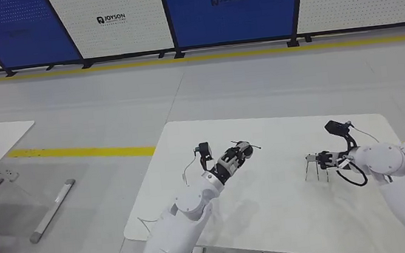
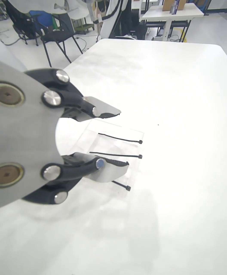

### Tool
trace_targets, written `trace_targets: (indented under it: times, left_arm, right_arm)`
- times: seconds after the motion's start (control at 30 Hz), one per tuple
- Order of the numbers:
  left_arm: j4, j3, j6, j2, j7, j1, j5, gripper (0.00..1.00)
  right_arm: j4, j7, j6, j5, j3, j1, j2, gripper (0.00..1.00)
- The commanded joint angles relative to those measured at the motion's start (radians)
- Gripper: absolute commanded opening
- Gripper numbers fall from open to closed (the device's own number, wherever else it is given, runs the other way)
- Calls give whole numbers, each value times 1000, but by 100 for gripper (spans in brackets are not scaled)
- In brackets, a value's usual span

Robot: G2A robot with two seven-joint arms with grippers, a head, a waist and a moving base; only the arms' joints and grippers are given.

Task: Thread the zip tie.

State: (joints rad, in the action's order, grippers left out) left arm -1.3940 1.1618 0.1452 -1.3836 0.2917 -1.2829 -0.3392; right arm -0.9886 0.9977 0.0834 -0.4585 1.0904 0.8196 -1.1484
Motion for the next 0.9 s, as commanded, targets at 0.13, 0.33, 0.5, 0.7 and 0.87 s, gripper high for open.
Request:
trace_targets:
  times: [0.13, 0.33, 0.5, 0.7, 0.87]
  left_arm:
    - [0, 0, 0, 0, 0, 0, 0, 0]
    - [0, 0, 0, 0, 0, 0, 0, 0]
    - [0, 0, 0, 0, 0, 0, 0, 0]
    - [0, 0, 0, 0, 0, 0, 0, 0]
    - [0, 0, 0, 0, 0, 0, 0, 0]
  right_arm:
    - [5, -7, -6, -2, 8, 4, 4, 35]
    - [10, 9, -20, -7, -2, 0, 3, 32]
    - [26, 11, -30, -8, -9, -8, 1, 26]
    - [33, 22, -52, -16, -21, -16, -2, 27]
    - [41, 33, -71, -26, -37, -29, -6, 24]
